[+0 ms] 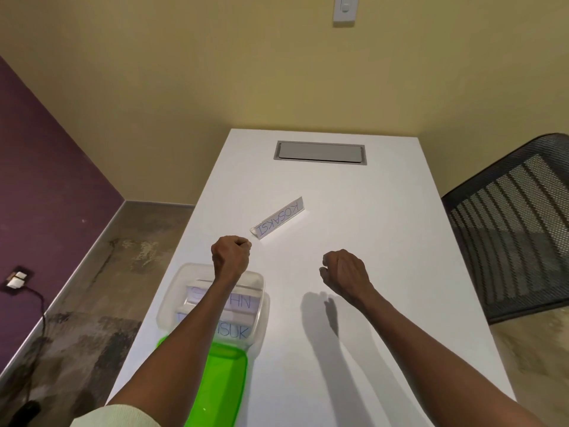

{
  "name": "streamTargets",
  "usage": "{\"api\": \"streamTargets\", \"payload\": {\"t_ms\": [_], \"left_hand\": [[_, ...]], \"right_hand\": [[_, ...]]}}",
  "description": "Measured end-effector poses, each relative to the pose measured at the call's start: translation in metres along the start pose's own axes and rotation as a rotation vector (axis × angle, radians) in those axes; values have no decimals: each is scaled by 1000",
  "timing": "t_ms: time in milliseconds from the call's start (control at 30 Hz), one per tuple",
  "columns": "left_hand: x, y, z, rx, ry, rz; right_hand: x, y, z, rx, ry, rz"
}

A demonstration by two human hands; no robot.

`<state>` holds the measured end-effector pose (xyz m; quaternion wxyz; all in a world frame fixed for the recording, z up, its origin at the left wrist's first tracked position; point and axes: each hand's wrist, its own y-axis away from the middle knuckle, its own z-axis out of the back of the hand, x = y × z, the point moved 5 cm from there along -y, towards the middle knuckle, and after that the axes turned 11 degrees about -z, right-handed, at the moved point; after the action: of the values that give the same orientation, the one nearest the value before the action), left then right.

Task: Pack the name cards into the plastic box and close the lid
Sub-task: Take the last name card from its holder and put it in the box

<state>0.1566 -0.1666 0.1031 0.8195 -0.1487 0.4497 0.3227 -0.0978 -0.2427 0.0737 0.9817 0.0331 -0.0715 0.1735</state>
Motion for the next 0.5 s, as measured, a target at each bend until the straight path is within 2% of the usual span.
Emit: {"api": "streamTargets", "payload": {"t_ms": [333, 500], "left_hand": [[-6, -42, -42, -39, -101, 23], [11, -70, -65, -14, -140, 126]], "right_hand": [[-21, -64, -6, 41, -150, -90], [-16, -101, -20, 58, -231, -103]]}}
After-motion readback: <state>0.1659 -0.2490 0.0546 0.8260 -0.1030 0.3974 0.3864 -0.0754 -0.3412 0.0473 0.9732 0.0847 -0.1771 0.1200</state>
